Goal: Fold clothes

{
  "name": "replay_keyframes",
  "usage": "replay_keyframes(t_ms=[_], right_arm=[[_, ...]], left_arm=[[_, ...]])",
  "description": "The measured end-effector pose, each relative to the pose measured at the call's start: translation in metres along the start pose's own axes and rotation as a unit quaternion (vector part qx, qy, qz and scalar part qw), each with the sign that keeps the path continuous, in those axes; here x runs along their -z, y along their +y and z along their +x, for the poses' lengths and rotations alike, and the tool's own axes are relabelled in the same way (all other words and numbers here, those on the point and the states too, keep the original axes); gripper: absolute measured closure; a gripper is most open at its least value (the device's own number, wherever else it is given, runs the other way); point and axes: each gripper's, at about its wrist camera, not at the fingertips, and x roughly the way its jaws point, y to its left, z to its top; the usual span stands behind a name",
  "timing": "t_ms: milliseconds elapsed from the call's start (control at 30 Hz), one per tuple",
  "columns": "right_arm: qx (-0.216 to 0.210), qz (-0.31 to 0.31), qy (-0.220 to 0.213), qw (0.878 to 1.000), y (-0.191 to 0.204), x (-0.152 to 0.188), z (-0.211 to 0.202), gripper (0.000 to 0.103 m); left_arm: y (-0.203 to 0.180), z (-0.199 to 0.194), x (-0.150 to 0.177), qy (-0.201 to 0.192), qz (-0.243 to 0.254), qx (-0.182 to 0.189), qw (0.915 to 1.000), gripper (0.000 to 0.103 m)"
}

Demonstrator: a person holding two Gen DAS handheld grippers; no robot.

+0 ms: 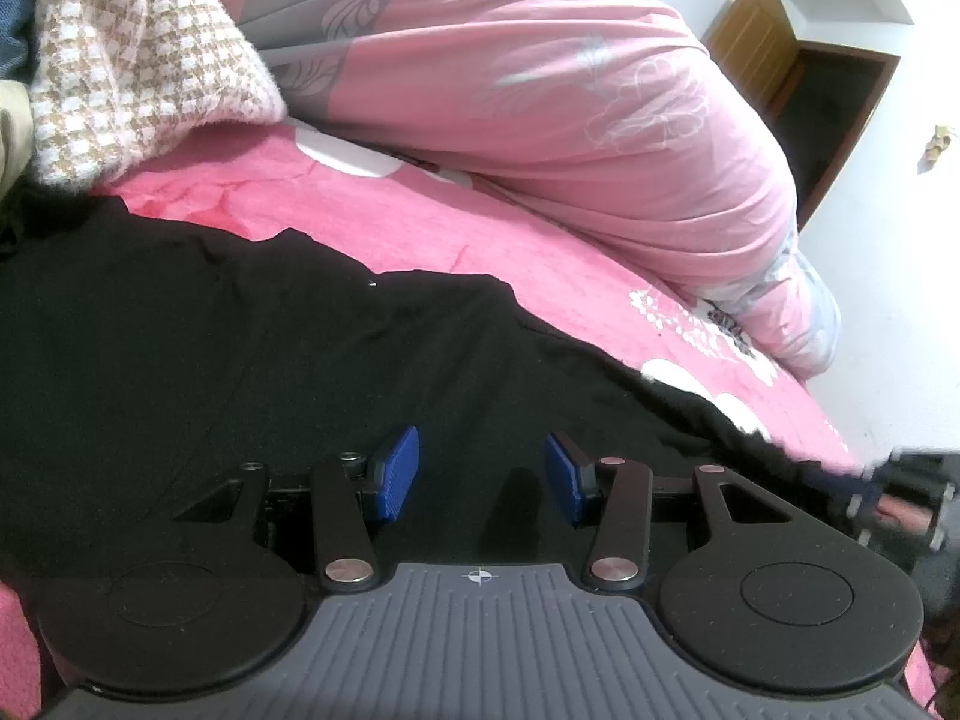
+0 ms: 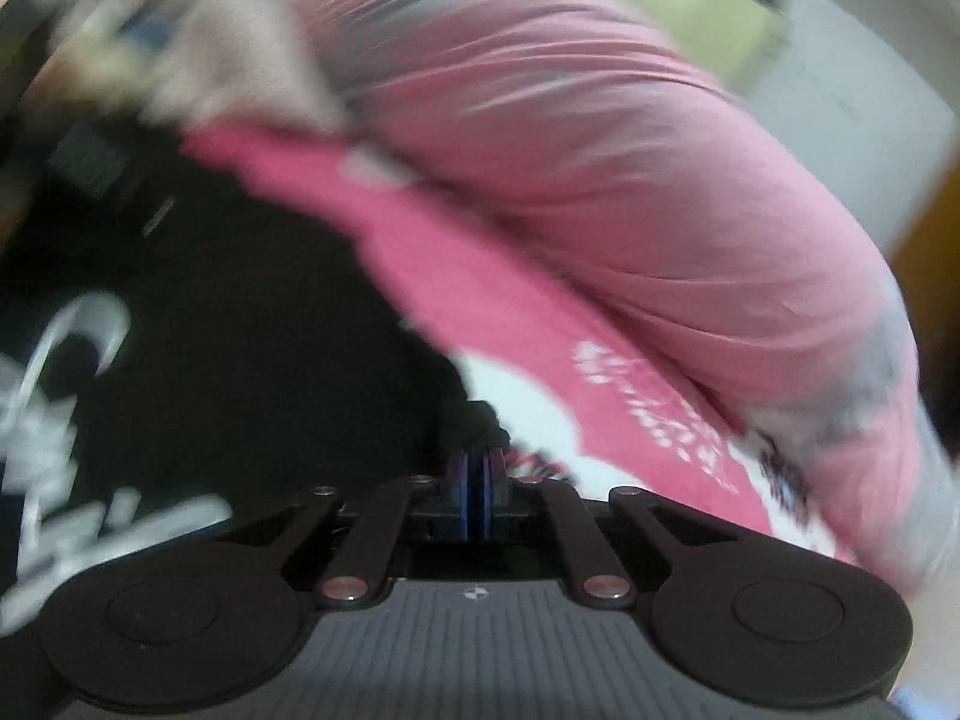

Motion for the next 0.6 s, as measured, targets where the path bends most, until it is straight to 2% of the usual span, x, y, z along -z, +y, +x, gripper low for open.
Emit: replay_keyframes(t_ms=[100, 167, 200, 267, 300, 333, 400, 500, 567, 600], right_arm=[[0.014, -0.056, 0.021, 0.998, 0.016, 0.003, 0.004, 0.094], [0.001, -0.007, 0.012, 1.0, 0.003, 0.0, 0.002, 0.075], [-0.014, 0.04, 0.01, 0.999, -0.01, -0.001, 0.003, 0.067], [-0.044, 0.133, 0.006, 0.99, -0.034, -0.002, 0.005, 0.061], [-0.061, 0.183, 0.007, 0.981, -0.047, -0.002, 0.007, 0.057], [-0.081, 0.239, 0.014, 0.967, -0.061, 0.001, 0.013, 0.057], [-0.121, 0.348, 0.024, 0.929, -0.086, 0.011, 0.025, 0.057], [-0.187, 0.488, 0.044, 0.852, -0.116, 0.031, 0.046, 0.057], [-0.209, 0.534, 0.057, 0.817, -0.123, 0.039, 0.056, 0.057], [-0.214, 0.548, 0.064, 0.806, -0.125, 0.04, 0.061, 0.057]], left_arm=[[0.0, 0.0, 0.0, 0.0, -0.001, 0.001, 1.0, 0.056], [0.0, 0.0, 0.0, 0.001, -0.001, 0.001, 1.0, 0.056], [0.0, 0.0, -0.001, 0.001, 0.0, 0.001, 1.0, 0.056], [0.0, 0.0, -0.001, 0.001, -0.001, 0.001, 1.0, 0.056], [0.001, 0.0, 0.0, 0.001, -0.001, 0.001, 1.0, 0.056], [0.001, 0.0, 0.0, 0.001, -0.001, 0.001, 1.0, 0.056], [0.001, 0.0, 0.0, 0.001, -0.001, 0.001, 1.0, 0.056], [0.001, 0.0, -0.001, 0.001, -0.001, 0.001, 1.0, 0.056], [0.001, 0.0, -0.001, 0.001, -0.001, 0.001, 1.0, 0.056], [0.0, 0.0, -0.001, 0.001, -0.001, 0.001, 1.0, 0.056]])
